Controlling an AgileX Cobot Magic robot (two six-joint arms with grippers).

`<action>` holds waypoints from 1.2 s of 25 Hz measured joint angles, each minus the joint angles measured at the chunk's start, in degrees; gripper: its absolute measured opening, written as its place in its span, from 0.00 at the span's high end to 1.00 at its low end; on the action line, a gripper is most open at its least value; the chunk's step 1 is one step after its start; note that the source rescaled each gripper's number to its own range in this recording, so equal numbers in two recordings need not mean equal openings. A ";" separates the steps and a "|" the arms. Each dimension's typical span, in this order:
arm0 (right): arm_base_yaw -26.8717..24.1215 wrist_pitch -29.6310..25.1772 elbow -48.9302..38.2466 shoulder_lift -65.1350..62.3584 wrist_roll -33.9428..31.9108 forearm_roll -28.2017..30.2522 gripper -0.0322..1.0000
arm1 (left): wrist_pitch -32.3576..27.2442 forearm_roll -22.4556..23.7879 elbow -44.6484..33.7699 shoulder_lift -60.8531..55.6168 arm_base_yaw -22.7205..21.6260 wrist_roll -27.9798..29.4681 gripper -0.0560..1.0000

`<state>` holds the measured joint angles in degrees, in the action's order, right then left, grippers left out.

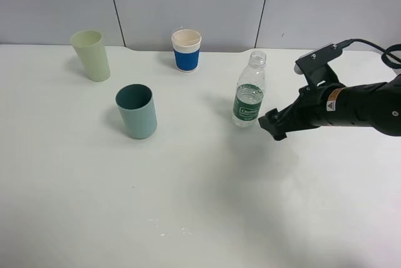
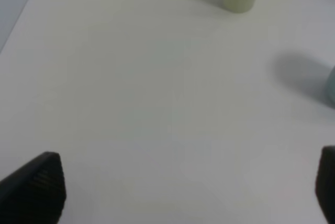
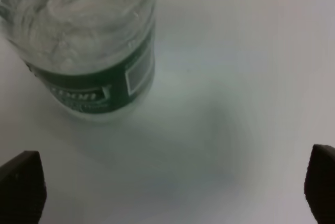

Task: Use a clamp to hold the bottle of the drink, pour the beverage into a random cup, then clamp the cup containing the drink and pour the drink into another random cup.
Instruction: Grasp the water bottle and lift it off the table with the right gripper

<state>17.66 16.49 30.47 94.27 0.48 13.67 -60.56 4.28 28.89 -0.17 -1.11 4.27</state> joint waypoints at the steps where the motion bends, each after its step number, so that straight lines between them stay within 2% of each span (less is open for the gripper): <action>1: 0.00 0.94 0.00 0.72 0.00 0.00 0.01 | 0.00 0.00 0.00 0.00 0.00 0.00 0.10; 13: 0.00 19.47 0.12 11.17 0.06 1.66 0.01 | 0.00 0.00 0.00 0.00 0.00 0.00 0.10; 20: 0.00 27.53 -0.17 15.11 0.53 1.66 0.01 | 0.00 0.00 0.00 0.00 0.00 0.00 0.10; 30: 0.00 36.45 -0.17 15.30 5.78 1.66 0.01 | 0.00 0.00 0.00 0.00 0.00 0.00 0.10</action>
<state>17.66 52.94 30.29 109.57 6.25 15.33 -60.56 4.28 28.89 -0.17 -1.11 4.27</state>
